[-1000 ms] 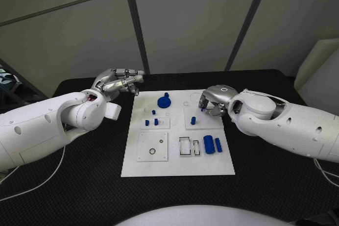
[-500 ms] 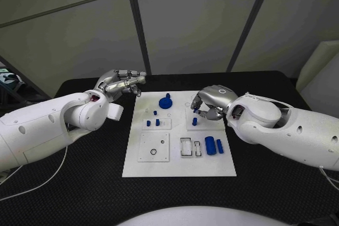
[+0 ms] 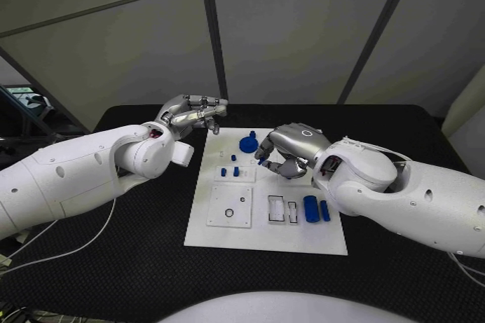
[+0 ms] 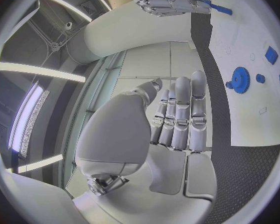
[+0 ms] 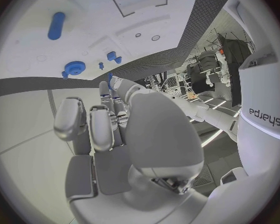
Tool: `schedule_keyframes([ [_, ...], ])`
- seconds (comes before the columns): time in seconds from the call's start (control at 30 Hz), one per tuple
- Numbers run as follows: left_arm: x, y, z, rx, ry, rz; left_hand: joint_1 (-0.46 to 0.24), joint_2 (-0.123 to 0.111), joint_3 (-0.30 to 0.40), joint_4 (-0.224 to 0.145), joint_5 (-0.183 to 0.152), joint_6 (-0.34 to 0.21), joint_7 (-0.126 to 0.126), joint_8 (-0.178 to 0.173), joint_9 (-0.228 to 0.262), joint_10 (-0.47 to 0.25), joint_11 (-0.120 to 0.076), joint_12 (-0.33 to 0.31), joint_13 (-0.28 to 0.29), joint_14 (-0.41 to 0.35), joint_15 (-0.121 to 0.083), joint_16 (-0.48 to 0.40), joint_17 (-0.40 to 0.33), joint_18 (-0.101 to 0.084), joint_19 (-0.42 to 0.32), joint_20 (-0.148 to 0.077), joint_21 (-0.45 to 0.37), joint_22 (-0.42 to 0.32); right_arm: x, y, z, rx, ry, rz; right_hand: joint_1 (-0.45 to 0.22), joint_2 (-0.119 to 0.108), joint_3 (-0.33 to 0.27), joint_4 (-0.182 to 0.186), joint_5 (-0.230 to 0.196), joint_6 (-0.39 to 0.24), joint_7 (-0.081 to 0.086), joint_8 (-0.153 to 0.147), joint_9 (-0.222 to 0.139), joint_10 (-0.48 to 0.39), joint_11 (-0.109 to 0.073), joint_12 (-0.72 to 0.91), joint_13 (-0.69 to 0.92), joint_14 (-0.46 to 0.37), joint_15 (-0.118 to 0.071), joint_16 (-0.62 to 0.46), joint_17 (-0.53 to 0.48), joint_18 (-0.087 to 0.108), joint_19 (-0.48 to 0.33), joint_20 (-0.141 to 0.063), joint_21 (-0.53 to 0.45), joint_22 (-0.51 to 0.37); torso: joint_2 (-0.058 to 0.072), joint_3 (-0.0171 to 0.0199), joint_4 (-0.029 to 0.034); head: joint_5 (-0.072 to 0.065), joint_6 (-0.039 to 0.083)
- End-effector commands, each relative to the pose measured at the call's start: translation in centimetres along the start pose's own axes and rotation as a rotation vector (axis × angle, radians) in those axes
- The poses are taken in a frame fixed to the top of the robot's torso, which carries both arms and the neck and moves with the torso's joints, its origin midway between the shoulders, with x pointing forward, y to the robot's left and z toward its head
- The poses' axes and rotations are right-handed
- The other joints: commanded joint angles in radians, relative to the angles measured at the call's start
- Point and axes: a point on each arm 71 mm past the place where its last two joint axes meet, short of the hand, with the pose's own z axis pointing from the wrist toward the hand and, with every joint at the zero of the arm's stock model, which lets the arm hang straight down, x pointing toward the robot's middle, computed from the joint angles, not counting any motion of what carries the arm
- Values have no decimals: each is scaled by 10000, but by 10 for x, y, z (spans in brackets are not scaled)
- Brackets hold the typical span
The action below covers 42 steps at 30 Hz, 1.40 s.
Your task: Assemble the parts on the task board
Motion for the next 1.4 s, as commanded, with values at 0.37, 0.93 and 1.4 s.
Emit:
schedule_keyframes([
  [0.37,6,0,4,10,197,-101,23,38,-76,-5,-29,-48,25,53,-18,-72,1,36,-12,-61,2,-60,-13,-173,66,13,-58,-12,45,18,6,-334,1092,1273,-99,67,58,-24,23,54,44,-6,10,63,1,20,6,442,-59,55,-28,-96,37,37,34,5,31,37,-32,461,-144],
  [0.93,9,1,6,17,322,25,25,34,-93,-5,-29,-66,34,49,-20,-88,9,35,-20,-68,7,-63,-21,-175,69,16,-66,-20,62,21,12,-316,1510,1384,-167,47,52,-30,31,37,53,-25,6,49,10,1,11,439,-49,59,-37,-96,26,47,44,15,23,29,-13,655,-357],
  [1.4,10,1,6,4,385,25,29,36,-94,-8,-26,-68,35,49,-20,-91,10,35,-21,-70,8,-63,-23,-175,69,16,-68,-22,75,23,10,-332,2042,1300,-176,50,56,-33,38,34,53,-29,5,46,11,-3,12,439,-48,62,-36,-96,24,48,47,18,20,24,-16,726,-452],
])
